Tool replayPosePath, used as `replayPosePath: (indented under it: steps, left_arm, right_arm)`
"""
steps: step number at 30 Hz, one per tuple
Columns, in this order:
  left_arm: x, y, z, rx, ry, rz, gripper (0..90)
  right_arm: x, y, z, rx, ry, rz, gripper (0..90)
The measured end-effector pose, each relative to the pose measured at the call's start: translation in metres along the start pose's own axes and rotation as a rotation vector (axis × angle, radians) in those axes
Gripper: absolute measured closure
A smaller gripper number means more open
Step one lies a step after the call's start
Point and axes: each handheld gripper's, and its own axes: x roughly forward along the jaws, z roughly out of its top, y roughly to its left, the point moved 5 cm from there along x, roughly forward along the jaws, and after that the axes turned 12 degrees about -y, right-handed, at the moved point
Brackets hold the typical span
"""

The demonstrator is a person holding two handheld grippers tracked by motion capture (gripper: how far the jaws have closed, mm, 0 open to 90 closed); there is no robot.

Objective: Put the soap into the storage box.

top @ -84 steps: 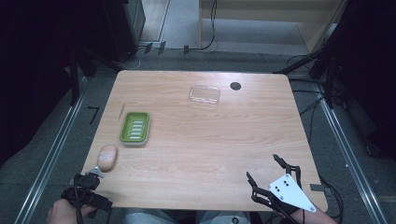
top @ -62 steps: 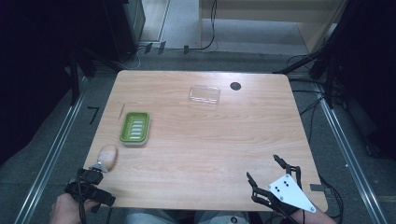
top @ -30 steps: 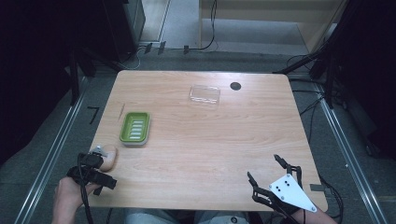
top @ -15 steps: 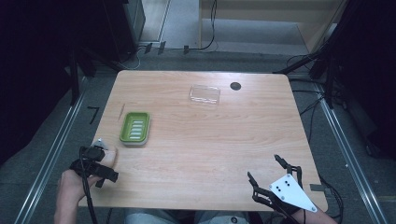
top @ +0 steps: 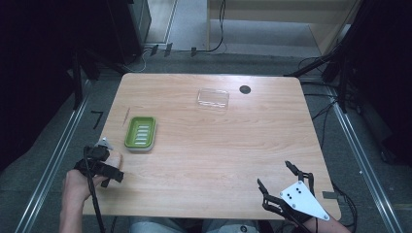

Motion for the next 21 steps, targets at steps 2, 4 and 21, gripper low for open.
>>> replayPosePath:
  steps: [2,4,21]
  left_arm:
    - [0.001,0.000,0.002,-0.005,-0.003,0.001,3.1]
    - [0.003,0.002,0.005,-0.010,-0.005,0.004,3.1]
    - [0.019,0.004,0.023,-0.017,0.017,0.006,2.9]
  right_arm:
    - [0.000,0.000,0.000,0.000,0.001,0.000,13.3]
    - [0.000,0.000,0.000,0.000,0.001,-0.001,13.3]
    - [0.001,-0.001,-0.001,0.003,0.005,-0.001,13.3]
